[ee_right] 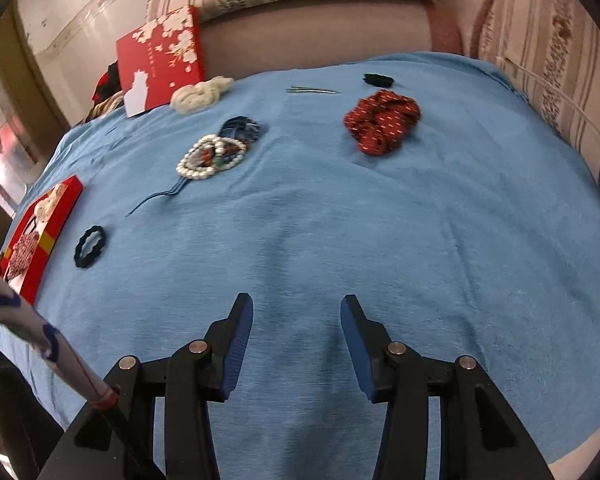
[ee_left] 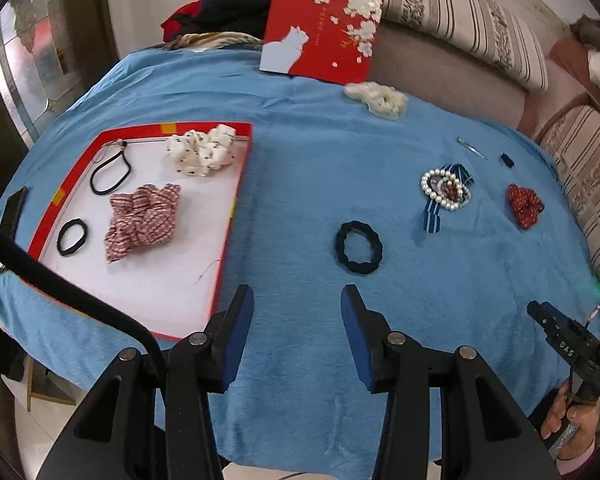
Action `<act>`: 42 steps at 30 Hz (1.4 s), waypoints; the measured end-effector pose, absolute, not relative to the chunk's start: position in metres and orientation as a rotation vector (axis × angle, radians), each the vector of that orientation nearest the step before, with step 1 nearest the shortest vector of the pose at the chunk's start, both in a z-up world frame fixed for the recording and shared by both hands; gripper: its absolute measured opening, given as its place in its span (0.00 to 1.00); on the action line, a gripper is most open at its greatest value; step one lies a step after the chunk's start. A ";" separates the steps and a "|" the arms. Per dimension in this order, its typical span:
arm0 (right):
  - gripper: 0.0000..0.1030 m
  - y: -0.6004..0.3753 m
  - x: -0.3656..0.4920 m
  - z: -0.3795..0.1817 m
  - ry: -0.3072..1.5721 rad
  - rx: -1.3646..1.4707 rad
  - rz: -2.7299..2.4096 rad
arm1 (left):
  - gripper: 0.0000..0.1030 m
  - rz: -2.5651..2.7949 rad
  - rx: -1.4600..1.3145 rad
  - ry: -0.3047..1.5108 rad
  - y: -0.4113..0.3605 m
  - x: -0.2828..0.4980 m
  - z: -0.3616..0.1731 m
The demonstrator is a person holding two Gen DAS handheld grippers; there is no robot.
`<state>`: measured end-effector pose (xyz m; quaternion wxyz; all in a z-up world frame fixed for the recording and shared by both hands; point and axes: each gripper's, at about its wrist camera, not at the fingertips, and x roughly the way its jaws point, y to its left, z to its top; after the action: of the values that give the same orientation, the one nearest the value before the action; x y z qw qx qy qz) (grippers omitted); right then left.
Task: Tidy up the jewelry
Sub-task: 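Grasp the black ribbed hair tie with the left gripper, then carry the hair tie toward the box while the right gripper grasps the pearl bracelet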
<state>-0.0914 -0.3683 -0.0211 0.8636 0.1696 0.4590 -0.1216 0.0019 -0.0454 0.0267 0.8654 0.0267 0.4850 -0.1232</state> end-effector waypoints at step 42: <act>0.17 -0.375 0.123 -0.056 1.023 0.397 -0.020 | 0.35 -0.462 0.075 1.108 -0.131 0.095 -0.062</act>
<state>0.1234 -0.3746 -0.0563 0.8533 0.1887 0.4860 -0.0093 0.0954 -0.1314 -0.0623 0.8246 0.0352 0.5211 -0.2175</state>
